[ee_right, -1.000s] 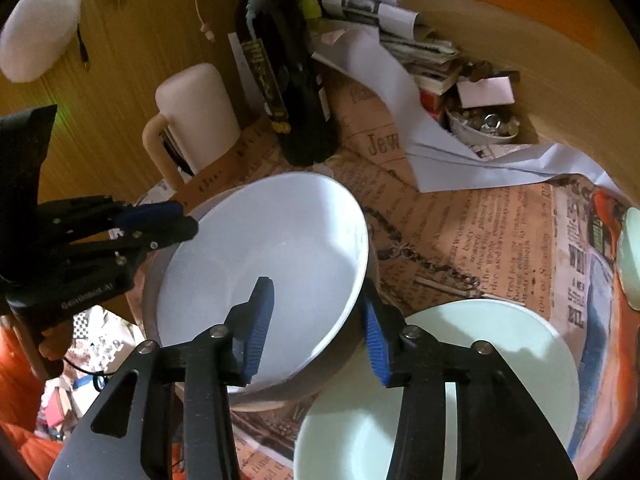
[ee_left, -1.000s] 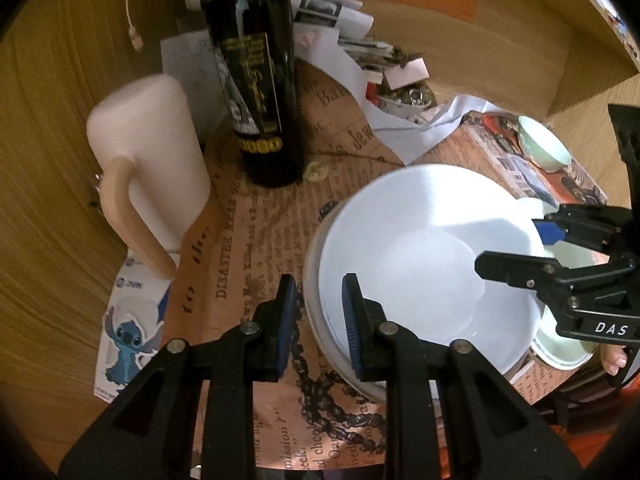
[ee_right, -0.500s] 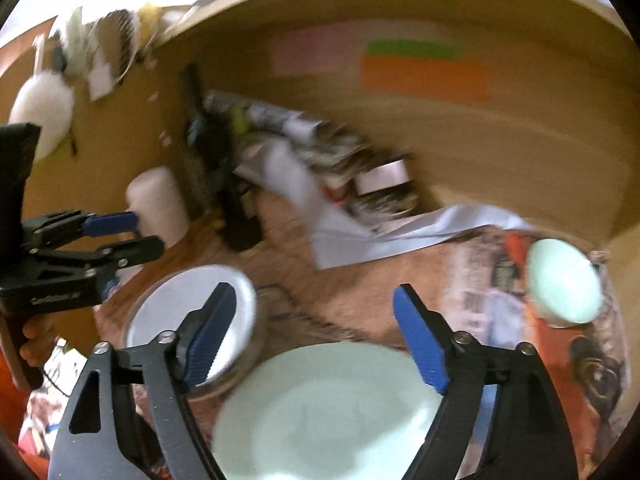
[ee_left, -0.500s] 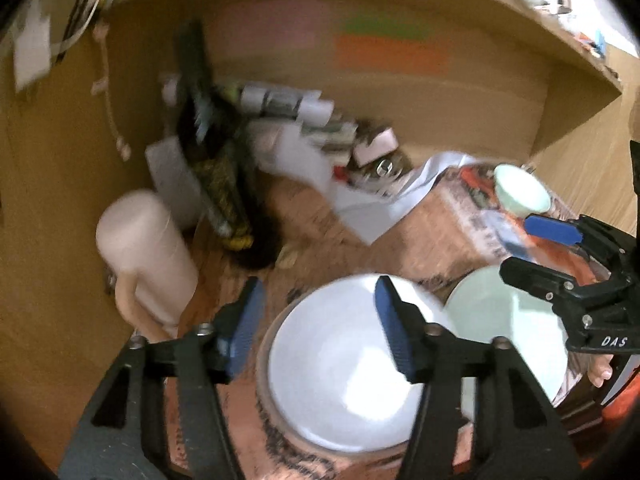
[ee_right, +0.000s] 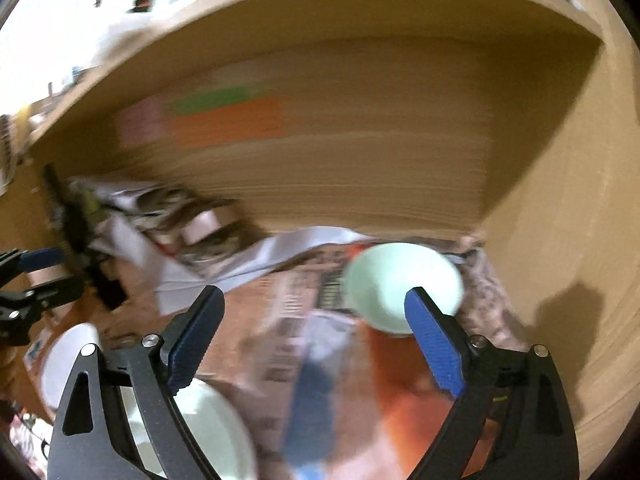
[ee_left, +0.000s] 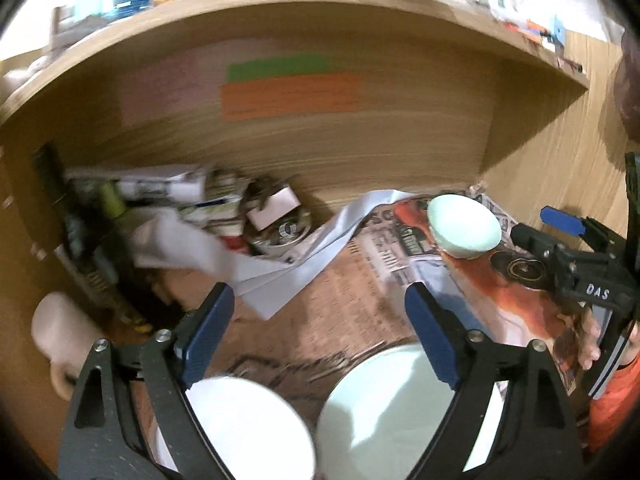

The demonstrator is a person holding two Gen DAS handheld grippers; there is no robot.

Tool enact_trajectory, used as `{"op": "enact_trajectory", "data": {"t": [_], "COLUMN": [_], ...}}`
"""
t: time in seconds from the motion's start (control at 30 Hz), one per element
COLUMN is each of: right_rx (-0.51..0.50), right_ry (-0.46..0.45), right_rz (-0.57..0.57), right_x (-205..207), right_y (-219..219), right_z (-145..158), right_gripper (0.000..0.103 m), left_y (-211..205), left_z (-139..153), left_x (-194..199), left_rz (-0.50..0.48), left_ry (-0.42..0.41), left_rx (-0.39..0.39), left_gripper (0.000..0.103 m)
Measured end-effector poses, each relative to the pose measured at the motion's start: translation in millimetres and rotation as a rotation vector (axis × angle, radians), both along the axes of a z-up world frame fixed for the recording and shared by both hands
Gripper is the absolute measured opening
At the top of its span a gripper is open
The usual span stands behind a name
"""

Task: Organize plates and bowls
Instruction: 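Move both grippers toward the mint-green bowl, then close both grippers on the rim of the mint-green bowl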

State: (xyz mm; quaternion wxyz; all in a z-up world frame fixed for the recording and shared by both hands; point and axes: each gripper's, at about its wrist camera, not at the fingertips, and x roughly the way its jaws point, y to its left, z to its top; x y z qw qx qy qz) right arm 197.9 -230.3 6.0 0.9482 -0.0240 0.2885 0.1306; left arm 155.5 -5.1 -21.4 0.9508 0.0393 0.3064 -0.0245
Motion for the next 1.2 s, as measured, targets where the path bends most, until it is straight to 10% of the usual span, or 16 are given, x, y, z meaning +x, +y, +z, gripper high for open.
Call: {"op": "enact_trajectory", "data": {"t": [0.4,0.83,1.2], "right_rx": [-0.018,-0.041,-0.011], "right_ry": [0.162,0.348,0.387], "right_rz": [-0.219,-0.272,-0.113], "right_x": [85,122,98], "right_y": [-56,-76,-59], "right_z": [-52,-107,-101], "right_gripper": [0.09,0.024,0.024], "left_y": [-85,-112,-108], "left_z": [-18,-56,-74], "left_x": [98,163,185], "left_rz": [-0.111,-0.138,-0.114], "left_ry": [0.14,0.291,0.351], "left_rx": [0.062,0.056,0.036], "left_gripper": [0.088,0.088,0.088]}}
